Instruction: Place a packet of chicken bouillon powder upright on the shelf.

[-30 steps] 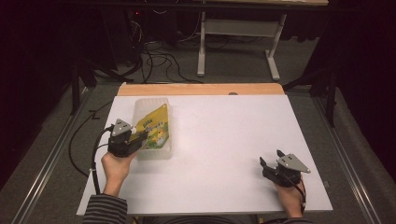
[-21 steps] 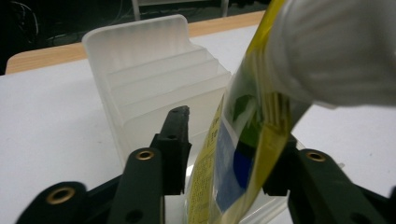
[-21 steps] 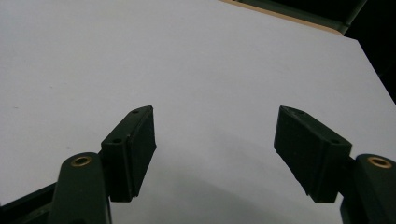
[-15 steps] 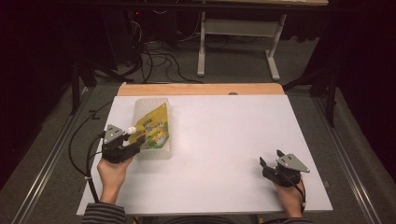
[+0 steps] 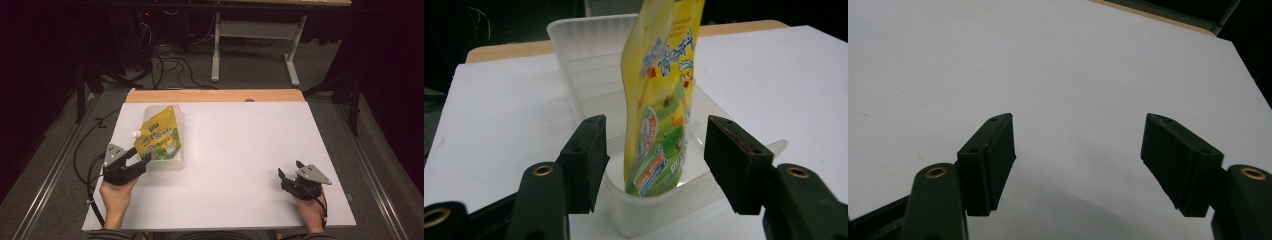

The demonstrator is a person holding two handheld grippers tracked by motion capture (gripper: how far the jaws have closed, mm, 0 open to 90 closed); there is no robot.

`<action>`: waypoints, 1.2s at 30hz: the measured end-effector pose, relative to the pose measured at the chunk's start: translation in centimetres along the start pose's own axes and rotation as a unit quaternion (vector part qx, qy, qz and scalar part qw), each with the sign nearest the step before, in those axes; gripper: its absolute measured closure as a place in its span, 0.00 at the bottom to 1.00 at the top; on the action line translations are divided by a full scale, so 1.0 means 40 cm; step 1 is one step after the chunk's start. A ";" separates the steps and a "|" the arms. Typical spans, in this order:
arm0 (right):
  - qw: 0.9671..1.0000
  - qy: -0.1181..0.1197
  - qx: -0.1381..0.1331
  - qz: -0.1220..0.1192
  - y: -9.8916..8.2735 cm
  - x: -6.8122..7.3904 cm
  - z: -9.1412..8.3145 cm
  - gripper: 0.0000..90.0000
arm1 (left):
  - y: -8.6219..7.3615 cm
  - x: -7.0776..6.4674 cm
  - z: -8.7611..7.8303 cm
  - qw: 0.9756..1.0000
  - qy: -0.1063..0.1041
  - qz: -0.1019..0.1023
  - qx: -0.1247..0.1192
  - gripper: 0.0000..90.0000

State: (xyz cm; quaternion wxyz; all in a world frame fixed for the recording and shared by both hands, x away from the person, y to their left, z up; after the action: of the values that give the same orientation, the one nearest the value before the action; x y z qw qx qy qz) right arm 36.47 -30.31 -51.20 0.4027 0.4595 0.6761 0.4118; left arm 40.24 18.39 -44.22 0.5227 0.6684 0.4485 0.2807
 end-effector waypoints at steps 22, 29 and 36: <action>1.000 0.000 0.005 -0.001 -0.001 0.001 0.001 0.34 | -0.021 -0.025 -0.073 1.000 0.006 -0.006 -0.023 0.46; 1.000 0.000 0.007 -0.001 -0.002 0.002 0.002 0.34 | -0.033 -0.035 -0.088 0.999 0.007 -0.017 -0.032 0.46; 1.000 0.001 0.005 0.000 -0.001 0.001 0.001 0.34 | -0.039 -0.056 -0.104 0.999 0.004 -0.017 -0.038 0.46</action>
State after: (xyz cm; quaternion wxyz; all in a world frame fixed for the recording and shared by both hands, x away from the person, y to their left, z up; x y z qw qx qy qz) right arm 36.48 -30.26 -51.27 0.3999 0.4610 0.6787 0.4085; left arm 35.28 18.35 -44.24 0.5507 0.6392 0.4511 0.2910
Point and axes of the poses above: each handheld gripper's, and its own axes: z roughly forward along the jaws, y roughly out of its top, x roughly to its left, the point moved 7 cm from there along z, roughly forward along the jaws, and after that the axes turned 9 degrees about -x, right-handed, at the moved point
